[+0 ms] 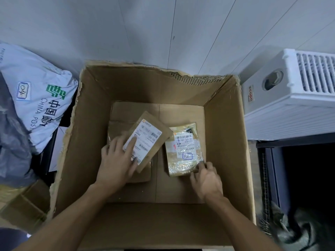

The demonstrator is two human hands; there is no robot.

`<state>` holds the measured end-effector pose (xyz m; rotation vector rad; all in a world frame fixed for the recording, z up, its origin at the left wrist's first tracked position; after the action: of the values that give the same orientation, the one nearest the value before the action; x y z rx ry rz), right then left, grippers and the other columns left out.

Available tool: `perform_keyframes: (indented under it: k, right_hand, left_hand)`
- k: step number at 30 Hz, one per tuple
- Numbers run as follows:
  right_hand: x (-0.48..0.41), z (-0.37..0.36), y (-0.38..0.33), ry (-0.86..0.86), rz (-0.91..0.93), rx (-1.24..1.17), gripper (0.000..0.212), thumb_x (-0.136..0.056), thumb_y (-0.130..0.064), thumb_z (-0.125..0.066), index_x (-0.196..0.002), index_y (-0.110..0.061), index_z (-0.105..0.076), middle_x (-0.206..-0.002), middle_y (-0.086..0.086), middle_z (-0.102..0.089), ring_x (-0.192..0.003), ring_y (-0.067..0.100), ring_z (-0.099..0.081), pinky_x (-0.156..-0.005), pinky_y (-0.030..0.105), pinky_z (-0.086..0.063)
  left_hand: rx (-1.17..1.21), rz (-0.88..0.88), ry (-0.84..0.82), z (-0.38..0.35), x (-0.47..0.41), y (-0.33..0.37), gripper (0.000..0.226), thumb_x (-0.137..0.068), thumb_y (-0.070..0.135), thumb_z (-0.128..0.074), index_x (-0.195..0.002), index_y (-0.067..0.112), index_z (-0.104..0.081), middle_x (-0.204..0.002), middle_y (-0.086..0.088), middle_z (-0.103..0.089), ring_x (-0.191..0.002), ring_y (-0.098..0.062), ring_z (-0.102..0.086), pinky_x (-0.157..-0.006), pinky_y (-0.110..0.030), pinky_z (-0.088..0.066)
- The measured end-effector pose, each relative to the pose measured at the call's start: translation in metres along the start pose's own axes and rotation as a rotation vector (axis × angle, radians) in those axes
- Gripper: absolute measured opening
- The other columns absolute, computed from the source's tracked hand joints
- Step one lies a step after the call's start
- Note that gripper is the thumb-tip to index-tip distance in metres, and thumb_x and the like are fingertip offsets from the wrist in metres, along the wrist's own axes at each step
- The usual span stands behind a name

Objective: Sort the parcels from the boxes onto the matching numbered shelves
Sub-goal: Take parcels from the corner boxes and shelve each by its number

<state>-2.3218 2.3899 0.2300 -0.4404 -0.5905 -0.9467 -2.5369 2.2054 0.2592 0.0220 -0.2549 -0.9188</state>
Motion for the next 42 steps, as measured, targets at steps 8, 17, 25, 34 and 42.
perform_keyframes:
  k: [8, 17, 25, 34, 42]
  right_hand:
    - [-0.008, -0.011, 0.006, -0.046, -0.002, -0.036, 0.047, -0.095, -0.048, -0.03, -0.126, -0.022, -0.053, -0.135, 0.002, -0.043, -0.109, 0.019, -0.042, -0.097, 0.033, -0.046]
    - [-0.004, -0.007, 0.008, -0.053, 0.009, -0.094, 0.039, -0.099, -0.038, -0.051, -0.132, -0.018, -0.051, -0.137, 0.005, -0.029, -0.12, 0.026, -0.051, -0.103, 0.035, -0.044]
    - [-0.002, -0.01, 0.007, -0.05, 0.009, -0.075, 0.043, -0.099, -0.039, -0.05, -0.135, -0.016, -0.048, -0.138, 0.006, -0.028, -0.121, 0.026, -0.051, -0.103, 0.036, -0.045]
    - [0.0, -0.018, 0.006, -0.039, 0.013, -0.081, 0.042, -0.099, -0.038, -0.052, -0.135, -0.016, -0.048, -0.14, 0.007, -0.024, -0.12, 0.026, -0.053, -0.104, 0.036, -0.046]
    - [-0.002, -0.029, 0.013, -0.021, 0.045, -0.078, 0.041, -0.098, -0.038, -0.053, -0.134, -0.019, -0.048, -0.142, 0.008, -0.025, -0.126, 0.022, -0.046, -0.107, 0.035, -0.044]
  left_hand:
    - [0.299, 0.234, 0.003, -0.023, 0.002, 0.01, 0.1, -0.065, 0.072, -0.074, -0.139, 0.014, -0.04, -0.155, -0.017, -0.028, -0.143, -0.039, -0.027, -0.102, -0.063, -0.039]
    - [0.548, 0.359, -0.003, -0.026, 0.002, 0.003, 0.11, -0.055, 0.05, -0.092, -0.14, 0.013, -0.033, -0.146, -0.013, -0.032, -0.137, -0.032, -0.029, -0.11, -0.053, -0.038]
    - [0.278, 0.393, 0.193, -0.016, 0.014, -0.003, 0.099, -0.056, 0.055, -0.09, -0.129, 0.008, -0.043, -0.137, -0.028, -0.037, -0.127, -0.045, -0.038, -0.096, -0.061, -0.043]
    - [0.572, 0.465, 0.144, -0.015, 0.018, -0.009, 0.056, -0.093, 0.046, -0.061, -0.134, 0.016, -0.039, -0.118, -0.009, -0.061, -0.102, -0.025, -0.063, -0.082, -0.049, -0.056]
    - [0.576, 0.298, -0.049, -0.024, 0.031, -0.012, 0.065, -0.071, 0.043, -0.086, -0.118, 0.016, -0.049, -0.152, -0.004, -0.027, -0.13, -0.02, -0.042, -0.097, -0.043, -0.051]
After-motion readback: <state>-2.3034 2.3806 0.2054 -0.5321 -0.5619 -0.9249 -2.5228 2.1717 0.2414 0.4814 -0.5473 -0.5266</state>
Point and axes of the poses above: each hand's wrist, its own x-axis away from the middle knuckle, its own z-axis out of the back of the hand, y = z × x, the point moved 1 cm from there along -x, towards the middle knuckle
